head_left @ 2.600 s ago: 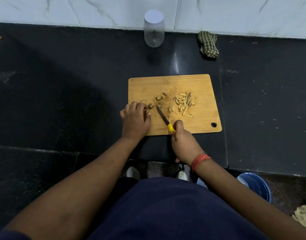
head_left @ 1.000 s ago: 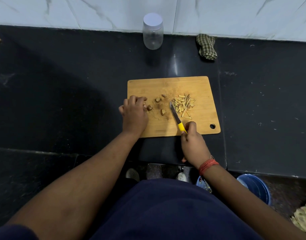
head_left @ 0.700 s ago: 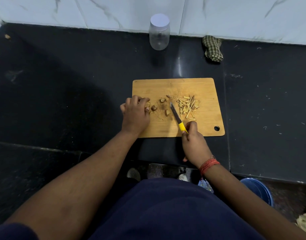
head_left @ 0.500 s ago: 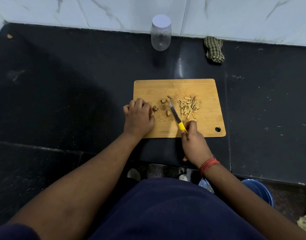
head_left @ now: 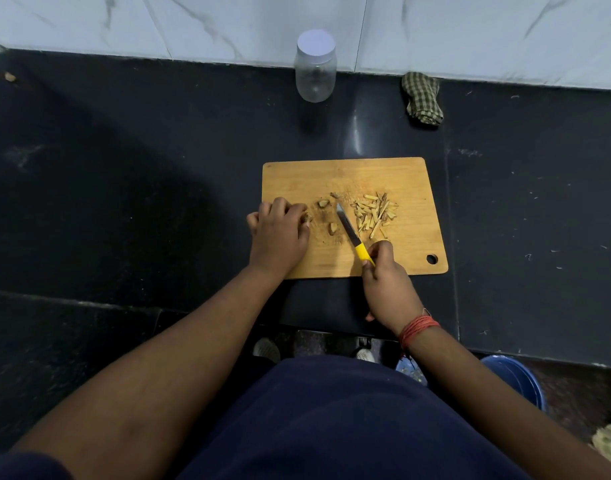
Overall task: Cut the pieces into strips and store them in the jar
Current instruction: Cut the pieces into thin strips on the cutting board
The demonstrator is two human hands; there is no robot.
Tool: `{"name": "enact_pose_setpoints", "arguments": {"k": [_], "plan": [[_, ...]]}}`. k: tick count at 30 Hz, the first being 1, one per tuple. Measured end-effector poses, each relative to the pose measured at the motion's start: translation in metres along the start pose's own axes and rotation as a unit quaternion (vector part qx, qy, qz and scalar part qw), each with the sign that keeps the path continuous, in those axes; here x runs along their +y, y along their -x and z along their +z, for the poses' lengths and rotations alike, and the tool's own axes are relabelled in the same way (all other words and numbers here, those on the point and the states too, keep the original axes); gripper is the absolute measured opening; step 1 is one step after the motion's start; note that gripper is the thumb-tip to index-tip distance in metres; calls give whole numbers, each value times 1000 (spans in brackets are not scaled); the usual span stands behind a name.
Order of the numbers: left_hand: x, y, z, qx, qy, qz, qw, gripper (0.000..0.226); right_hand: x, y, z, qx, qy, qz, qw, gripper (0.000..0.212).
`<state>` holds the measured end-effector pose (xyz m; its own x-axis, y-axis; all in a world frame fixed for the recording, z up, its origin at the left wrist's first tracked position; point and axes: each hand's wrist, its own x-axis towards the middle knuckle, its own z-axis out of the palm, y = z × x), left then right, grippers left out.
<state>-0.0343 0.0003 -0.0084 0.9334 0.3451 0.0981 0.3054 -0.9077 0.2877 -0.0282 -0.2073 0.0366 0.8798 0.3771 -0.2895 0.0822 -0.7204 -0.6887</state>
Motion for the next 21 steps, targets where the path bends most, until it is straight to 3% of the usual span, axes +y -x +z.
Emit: {"name": "enact_pose_setpoints", "arguments": {"k": [8, 14, 21], "plan": [[7, -10, -1, -5, -11, 5, 1000, 23, 0, -4, -6, 5, -5, 4, 1000, 8], [23, -25, -2, -31, -7, 23, 999, 39, -3, -5, -12, 1, -15, 12, 1000, 8], [33, -46, 0, -68, 6, 23, 997, 21, 1, -8, -15, 8, -11, 11, 1000, 7]]}}
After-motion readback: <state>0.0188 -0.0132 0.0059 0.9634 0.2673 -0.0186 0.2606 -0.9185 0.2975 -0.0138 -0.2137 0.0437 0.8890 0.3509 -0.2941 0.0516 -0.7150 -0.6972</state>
